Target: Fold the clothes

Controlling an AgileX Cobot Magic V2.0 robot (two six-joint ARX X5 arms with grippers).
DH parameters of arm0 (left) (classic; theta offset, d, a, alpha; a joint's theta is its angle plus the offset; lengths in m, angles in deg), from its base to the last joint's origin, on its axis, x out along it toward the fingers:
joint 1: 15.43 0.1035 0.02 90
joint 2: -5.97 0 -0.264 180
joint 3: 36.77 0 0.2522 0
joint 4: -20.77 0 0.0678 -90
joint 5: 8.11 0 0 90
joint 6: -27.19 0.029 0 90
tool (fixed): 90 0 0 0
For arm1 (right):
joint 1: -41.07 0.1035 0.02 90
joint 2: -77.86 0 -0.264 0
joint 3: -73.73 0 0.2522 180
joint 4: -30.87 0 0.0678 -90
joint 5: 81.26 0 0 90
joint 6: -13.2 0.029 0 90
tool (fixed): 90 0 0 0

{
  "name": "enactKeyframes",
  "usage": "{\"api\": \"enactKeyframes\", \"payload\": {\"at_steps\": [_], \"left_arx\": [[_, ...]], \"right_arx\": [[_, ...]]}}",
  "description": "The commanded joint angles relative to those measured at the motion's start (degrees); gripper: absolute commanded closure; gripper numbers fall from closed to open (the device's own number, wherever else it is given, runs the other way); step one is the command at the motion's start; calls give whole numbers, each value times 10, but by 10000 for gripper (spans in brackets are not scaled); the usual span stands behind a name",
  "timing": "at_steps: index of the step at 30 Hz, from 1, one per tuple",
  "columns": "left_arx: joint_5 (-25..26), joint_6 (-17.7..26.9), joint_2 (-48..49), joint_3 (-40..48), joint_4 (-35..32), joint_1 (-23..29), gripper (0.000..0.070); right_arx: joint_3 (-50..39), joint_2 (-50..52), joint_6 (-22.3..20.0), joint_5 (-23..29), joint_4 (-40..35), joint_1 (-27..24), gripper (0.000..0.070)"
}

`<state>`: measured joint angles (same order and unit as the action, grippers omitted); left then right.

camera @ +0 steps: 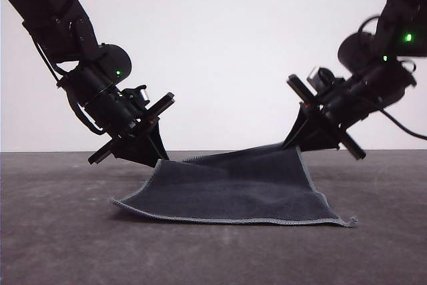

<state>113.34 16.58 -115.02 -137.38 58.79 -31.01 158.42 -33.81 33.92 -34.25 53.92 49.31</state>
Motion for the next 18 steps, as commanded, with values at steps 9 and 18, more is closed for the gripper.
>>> {"api": "enactKeyframes", "payload": {"at_steps": [9, 18], "left_arx": [[-39, 58, 54, -3, 47, -23, 697], [-49, 59, 119, 78, 13, -33, 697]], "right_arx": [[-6, 42, -73, 42, 35, 13, 700], [-77, 114, -74, 55, 4, 24, 700]]}}
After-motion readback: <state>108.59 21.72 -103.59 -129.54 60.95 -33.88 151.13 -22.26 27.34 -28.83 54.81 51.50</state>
